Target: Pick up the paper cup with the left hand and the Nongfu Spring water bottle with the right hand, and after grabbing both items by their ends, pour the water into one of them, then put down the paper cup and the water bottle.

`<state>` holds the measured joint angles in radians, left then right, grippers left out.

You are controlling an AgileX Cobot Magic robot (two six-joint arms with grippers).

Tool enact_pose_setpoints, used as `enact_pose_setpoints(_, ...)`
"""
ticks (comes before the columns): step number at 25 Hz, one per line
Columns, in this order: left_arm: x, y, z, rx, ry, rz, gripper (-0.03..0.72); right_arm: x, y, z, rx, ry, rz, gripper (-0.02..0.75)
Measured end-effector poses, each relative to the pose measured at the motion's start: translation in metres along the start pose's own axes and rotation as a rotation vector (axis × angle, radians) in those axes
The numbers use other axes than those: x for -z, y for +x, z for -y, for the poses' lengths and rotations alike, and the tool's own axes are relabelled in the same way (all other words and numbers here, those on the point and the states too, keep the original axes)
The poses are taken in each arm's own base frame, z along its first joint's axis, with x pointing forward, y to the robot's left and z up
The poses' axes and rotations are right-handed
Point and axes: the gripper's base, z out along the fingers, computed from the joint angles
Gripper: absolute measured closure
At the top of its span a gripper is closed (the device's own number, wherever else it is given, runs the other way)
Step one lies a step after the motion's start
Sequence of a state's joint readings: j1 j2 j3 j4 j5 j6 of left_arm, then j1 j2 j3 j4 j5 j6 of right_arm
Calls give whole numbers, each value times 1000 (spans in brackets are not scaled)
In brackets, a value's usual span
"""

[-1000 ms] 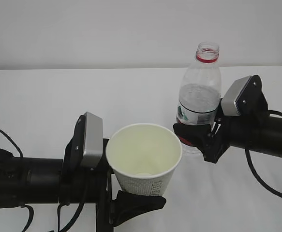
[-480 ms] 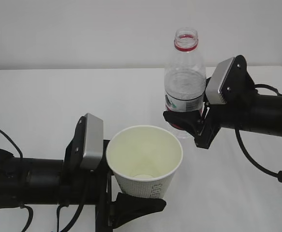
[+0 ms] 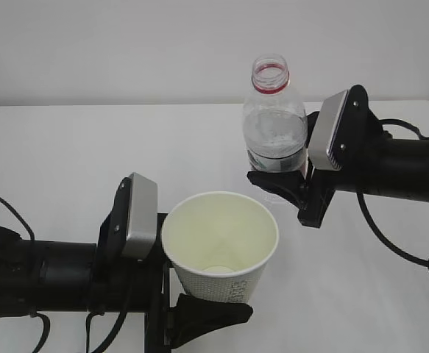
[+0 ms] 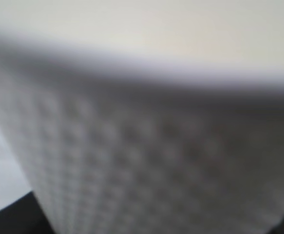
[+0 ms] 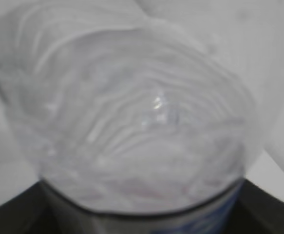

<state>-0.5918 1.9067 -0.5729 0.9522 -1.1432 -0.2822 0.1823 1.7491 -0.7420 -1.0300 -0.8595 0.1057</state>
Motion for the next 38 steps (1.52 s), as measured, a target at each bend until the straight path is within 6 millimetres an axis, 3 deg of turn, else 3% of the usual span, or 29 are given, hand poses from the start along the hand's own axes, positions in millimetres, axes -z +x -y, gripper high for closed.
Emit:
enact_pose_setpoints(14, 0, 0, 0, 1, 0, 0, 172, 7, -15, 3, 207, 4, 25, 214)
enact_pose_setpoints(38, -1, 0, 3, -8, 20, -4, 174, 7, -16, 5, 474, 32, 25, 214)
